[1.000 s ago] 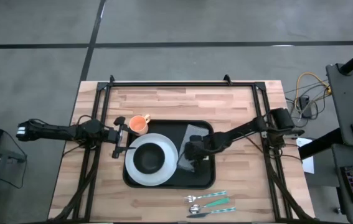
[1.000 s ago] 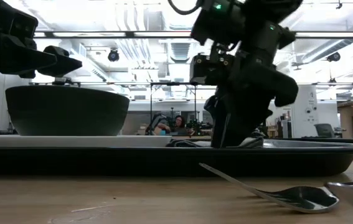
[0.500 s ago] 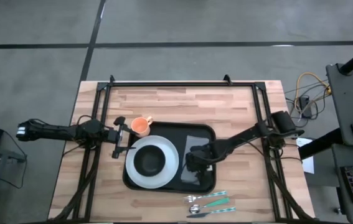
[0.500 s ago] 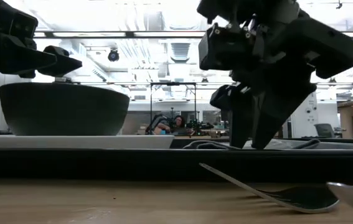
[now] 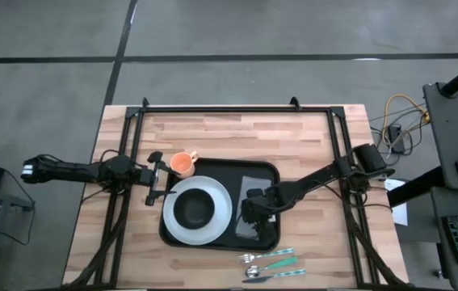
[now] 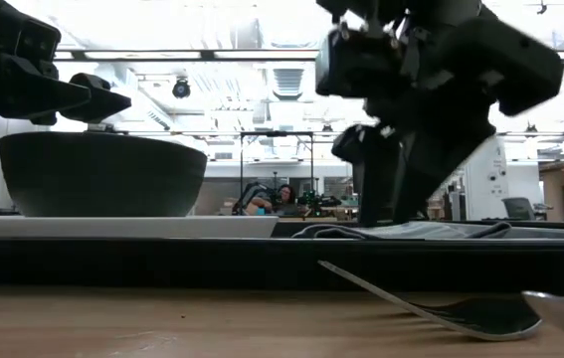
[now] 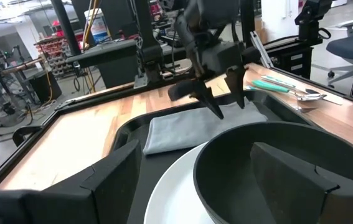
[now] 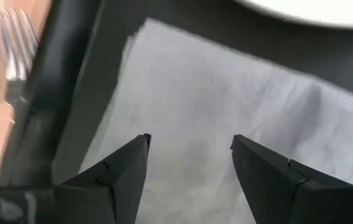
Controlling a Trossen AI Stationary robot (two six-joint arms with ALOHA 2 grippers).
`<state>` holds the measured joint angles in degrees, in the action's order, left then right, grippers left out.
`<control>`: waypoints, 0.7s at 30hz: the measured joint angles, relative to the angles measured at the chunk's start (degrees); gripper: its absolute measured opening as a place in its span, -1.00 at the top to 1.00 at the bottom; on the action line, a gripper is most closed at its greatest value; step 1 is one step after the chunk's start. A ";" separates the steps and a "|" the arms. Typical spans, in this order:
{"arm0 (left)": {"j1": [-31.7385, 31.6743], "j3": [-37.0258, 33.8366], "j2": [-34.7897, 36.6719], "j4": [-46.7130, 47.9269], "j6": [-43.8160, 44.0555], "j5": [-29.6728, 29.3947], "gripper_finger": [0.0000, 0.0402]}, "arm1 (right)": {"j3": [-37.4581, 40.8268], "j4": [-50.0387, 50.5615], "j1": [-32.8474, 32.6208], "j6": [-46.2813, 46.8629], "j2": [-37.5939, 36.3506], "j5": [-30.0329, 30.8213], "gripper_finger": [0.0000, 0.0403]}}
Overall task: Set up tray
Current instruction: Put the blue patterned fork on top of the gray napkin on the black tray
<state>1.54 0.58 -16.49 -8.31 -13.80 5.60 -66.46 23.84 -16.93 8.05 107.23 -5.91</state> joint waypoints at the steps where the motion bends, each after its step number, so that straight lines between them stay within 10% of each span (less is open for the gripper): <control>1: 0.00 0.00 0.00 0.00 0.00 -0.02 -0.39 | -0.06 -0.05 0.01 -0.12 -0.50 0.31 -0.09; 21: -0.02 -0.02 0.00 0.00 0.00 -0.01 -0.39 | 0.14 -0.50 -10.00 13.44 -5.59 2.88 -0.09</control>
<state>1.52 0.56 -16.49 -8.32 -13.80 5.59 -66.32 23.34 -26.93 21.49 101.65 -3.04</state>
